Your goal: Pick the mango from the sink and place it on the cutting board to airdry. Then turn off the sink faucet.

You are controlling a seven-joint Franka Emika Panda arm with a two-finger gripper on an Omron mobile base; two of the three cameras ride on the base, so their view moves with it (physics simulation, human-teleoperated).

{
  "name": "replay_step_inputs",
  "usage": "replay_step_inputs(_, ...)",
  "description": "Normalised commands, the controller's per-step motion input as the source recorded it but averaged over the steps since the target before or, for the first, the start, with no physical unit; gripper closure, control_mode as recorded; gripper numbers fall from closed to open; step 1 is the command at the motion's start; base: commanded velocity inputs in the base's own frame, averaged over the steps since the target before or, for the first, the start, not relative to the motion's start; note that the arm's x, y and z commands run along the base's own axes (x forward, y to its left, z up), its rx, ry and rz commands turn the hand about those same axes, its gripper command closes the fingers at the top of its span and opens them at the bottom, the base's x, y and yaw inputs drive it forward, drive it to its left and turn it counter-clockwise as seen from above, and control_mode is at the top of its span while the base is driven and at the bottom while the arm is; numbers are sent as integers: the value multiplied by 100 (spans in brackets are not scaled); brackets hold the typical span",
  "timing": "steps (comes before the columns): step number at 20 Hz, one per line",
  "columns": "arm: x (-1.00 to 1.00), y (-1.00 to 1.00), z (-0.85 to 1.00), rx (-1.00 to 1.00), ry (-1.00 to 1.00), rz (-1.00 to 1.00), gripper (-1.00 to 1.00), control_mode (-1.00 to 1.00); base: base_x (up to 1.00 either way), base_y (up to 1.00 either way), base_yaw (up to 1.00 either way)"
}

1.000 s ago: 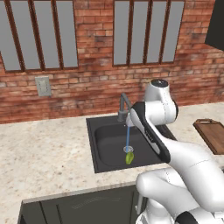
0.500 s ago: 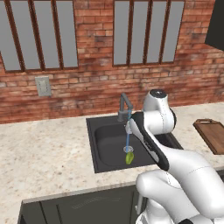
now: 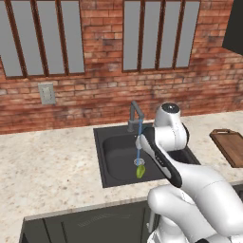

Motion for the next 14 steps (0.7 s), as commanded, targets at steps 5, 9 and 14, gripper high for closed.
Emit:
replay_step_inputs(5, 17, 0, -25, 1, 0, 0, -100, -100, 0, 0, 0)
replay_step_inputs(9, 16, 0, -29, 0, 0, 0, -100, -100, 0, 0, 0)
replay_step_inputs(14, 16, 0, -30, 0, 0, 0, -100, -100, 0, 0, 0)
